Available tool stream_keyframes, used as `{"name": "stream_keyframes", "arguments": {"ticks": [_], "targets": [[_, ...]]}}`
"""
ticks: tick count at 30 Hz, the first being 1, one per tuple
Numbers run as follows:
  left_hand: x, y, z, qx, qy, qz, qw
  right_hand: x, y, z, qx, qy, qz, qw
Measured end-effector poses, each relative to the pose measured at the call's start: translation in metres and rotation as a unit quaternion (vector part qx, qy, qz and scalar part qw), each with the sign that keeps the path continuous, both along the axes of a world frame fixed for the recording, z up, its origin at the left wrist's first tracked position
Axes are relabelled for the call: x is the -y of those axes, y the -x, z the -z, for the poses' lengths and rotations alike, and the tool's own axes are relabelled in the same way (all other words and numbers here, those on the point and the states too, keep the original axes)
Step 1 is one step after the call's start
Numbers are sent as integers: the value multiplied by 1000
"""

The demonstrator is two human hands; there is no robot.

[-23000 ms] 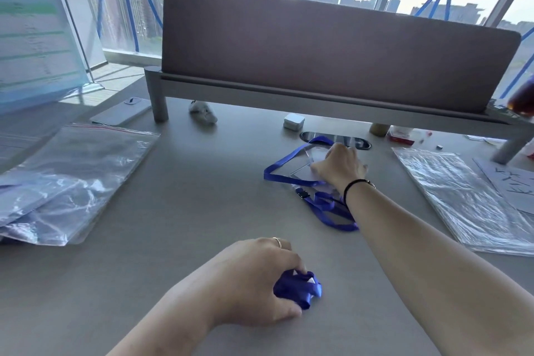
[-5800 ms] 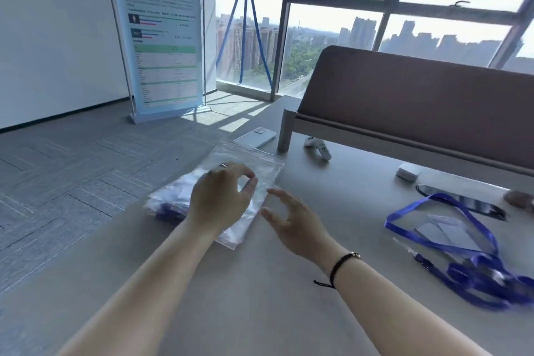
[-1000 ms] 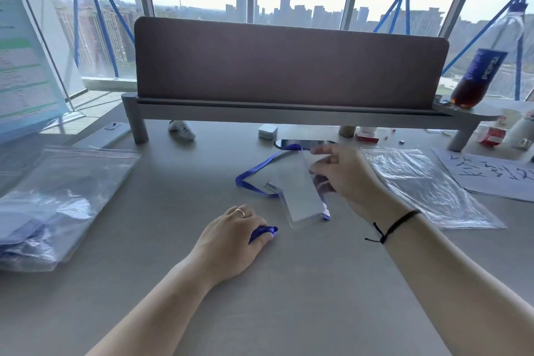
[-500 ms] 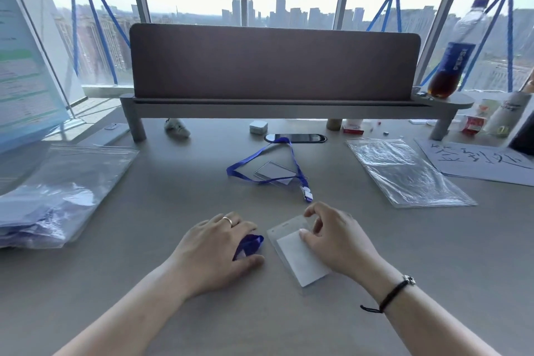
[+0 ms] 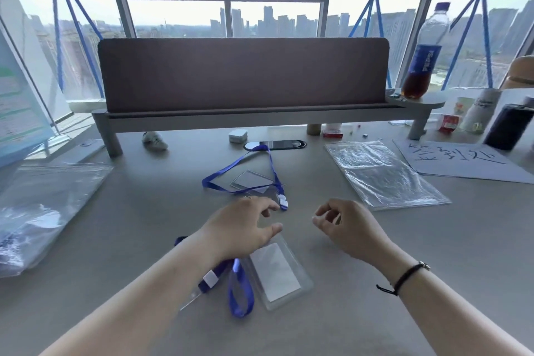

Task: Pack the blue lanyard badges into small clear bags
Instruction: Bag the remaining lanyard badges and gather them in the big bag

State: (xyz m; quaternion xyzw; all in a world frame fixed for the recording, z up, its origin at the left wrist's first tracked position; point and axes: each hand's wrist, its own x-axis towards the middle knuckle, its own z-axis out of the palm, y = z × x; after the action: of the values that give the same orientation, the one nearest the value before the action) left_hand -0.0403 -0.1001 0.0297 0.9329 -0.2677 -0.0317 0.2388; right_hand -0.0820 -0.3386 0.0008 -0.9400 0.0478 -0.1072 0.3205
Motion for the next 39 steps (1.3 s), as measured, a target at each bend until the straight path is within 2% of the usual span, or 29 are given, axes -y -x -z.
{"name": "stream_keyframes", "arguments": {"ticks": [5,9,13,16,19,24,32,39], "targets": [[77,-17,6,-16,32,35,999,45,-20,-7,45,36,100,993],[136,-34,22,-37,48,38,997,77,-25,5,76,116,165,976],[178,-49,36,-28,40,30,998,95,-25,21,1,129,190,973],[197,-55,44,32,8,15,999,101,-28,21,-2,137,190,972],[209,-50,52,80,-36,25,996,107,-32,23,7,120,201,972],[212,-49,60,116,-39,43,992,110,-37,25,4,104,202,974],[209,-47,60,107,-42,45,992,111,-38,26,13,108,219,970],[207,-42,56,106,-32,45,993,113,-37,24,27,22,247,968]]}}
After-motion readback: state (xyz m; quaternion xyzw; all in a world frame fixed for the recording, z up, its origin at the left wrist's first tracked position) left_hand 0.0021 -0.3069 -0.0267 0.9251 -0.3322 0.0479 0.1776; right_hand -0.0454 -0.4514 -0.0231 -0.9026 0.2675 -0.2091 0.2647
